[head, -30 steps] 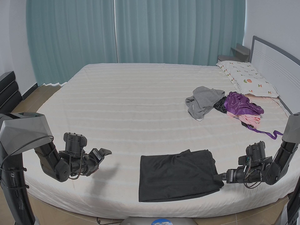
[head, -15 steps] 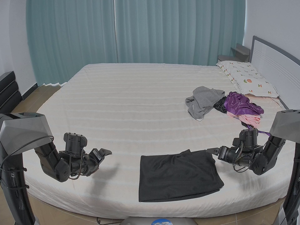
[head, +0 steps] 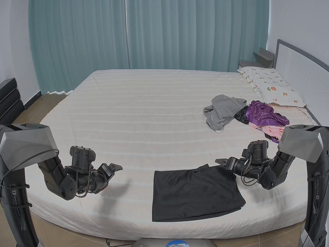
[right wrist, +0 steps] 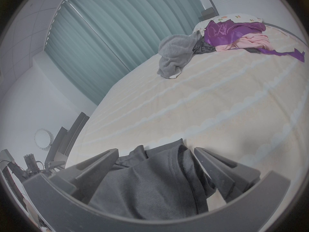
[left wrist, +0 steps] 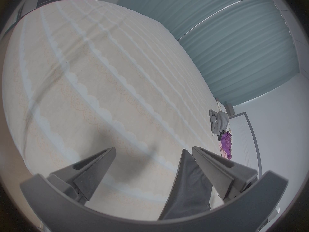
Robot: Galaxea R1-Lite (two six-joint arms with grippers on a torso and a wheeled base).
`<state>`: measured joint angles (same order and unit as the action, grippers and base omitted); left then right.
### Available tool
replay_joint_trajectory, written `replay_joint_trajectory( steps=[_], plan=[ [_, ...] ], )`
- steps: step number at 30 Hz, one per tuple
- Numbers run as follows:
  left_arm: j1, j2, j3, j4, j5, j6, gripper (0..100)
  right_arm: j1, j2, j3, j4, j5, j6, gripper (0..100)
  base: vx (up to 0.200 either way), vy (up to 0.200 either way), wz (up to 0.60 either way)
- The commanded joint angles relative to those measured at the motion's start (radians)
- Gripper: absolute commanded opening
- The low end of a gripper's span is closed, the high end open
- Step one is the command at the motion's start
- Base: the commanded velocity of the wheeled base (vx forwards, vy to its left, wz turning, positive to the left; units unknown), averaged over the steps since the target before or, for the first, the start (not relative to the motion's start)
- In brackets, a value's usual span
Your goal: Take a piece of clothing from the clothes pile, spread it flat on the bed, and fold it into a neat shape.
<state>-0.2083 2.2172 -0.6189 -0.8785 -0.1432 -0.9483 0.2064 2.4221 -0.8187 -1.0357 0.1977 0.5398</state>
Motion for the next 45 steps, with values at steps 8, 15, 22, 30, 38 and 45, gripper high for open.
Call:
replay_joint_trajectory(
  steps=[8,15,22,30,38,45],
  plan=[
    [0.0,0.006,0.001,0.0,0.002,0.002,100,-0.025,0.029,-0.053,0.045,-0.003,-0.001,0,0.0,0.0,0.0],
    [-0.01,0.021,0.002,0.0,0.027,0.043,100,-0.07,0.023,-0.057,0.045,-0.003,0.0,0,0.0,0.0,0.0],
    [-0.025,0.053,-0.007,-0.051,0.082,0.06,100,-0.101,0.031,-0.054,0.045,-0.003,0.0,0,0.0,0.0,0.0],
    [-0.117,0.084,-0.087,-0.083,0.109,0.066,100,-0.105,0.048,-0.054,0.043,-0.006,0.002,0,0.0,0.0,0.0],
    [-0.218,0.197,-0.291,-0.063,0.117,0.106,100,-0.101,0.048,-0.037,0.036,-0.007,0.003,0,0.0,0.0,0.0],
    [-0.241,0.266,-0.426,0.0,0.117,0.114,100,-0.067,0.031,-0.034,0.037,-0.009,0.092,0,0.0,0.0,0.0]
  ],
)
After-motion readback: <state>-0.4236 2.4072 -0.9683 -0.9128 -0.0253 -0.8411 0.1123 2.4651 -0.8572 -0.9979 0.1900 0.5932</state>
